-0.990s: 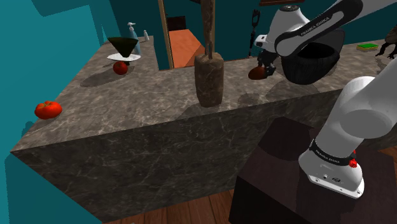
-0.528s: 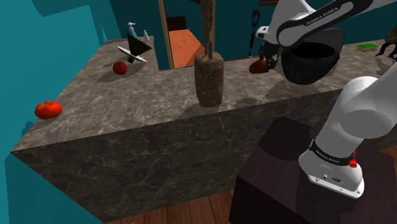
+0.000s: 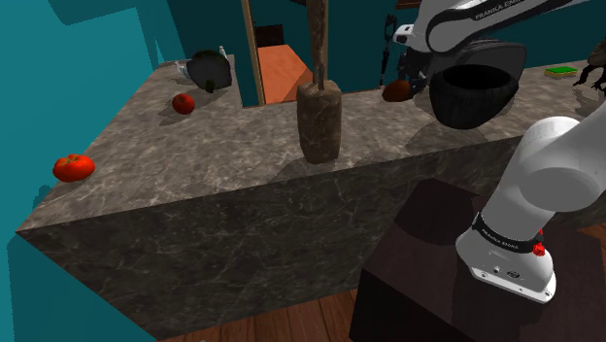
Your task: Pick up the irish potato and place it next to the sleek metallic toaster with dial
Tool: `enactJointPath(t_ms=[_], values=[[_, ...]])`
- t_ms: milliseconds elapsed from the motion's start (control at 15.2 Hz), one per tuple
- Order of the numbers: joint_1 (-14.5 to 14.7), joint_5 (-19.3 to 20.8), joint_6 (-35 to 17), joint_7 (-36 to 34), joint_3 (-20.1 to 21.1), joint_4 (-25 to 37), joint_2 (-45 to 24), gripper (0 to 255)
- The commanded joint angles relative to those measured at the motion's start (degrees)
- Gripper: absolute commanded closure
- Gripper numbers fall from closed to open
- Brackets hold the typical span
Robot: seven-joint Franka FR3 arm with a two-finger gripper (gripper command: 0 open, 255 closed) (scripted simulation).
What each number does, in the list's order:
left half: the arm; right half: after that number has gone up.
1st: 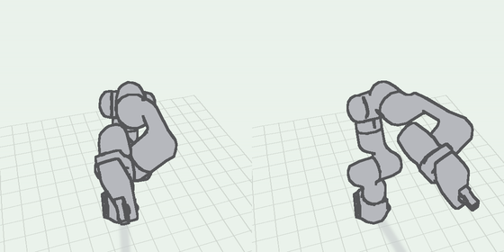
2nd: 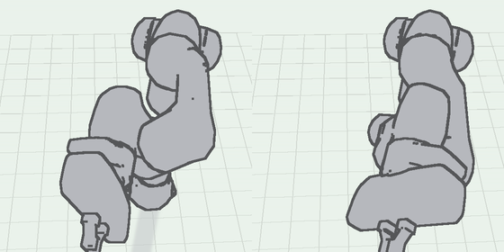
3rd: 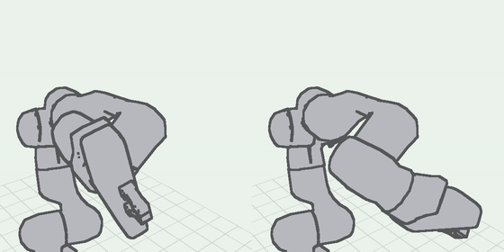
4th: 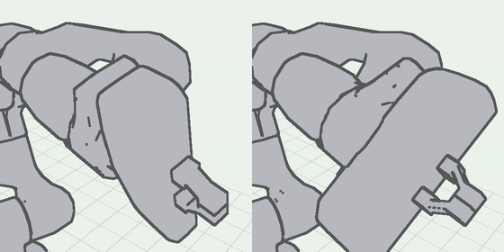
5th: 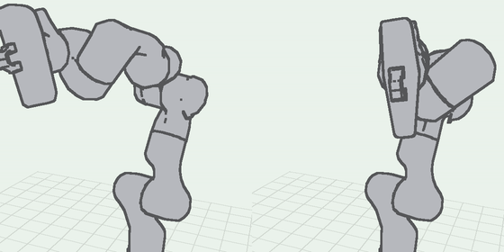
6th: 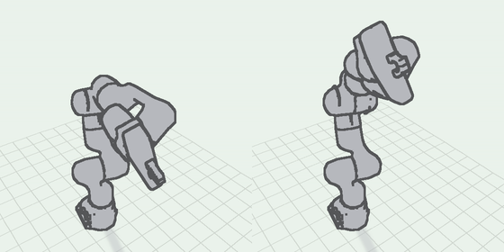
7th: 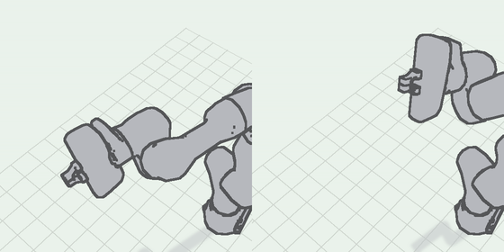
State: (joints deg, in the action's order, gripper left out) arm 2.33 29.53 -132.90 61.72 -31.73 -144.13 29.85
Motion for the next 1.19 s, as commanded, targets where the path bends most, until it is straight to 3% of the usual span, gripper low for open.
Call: enactJointPath(t_ms=[0,1122], values=[[0.2,-0.5,1.9,0.4,0.4,1.2,0.6,255],[1.3,-3.8,15.3,3.0,3.7,12.1,3.3,255]])
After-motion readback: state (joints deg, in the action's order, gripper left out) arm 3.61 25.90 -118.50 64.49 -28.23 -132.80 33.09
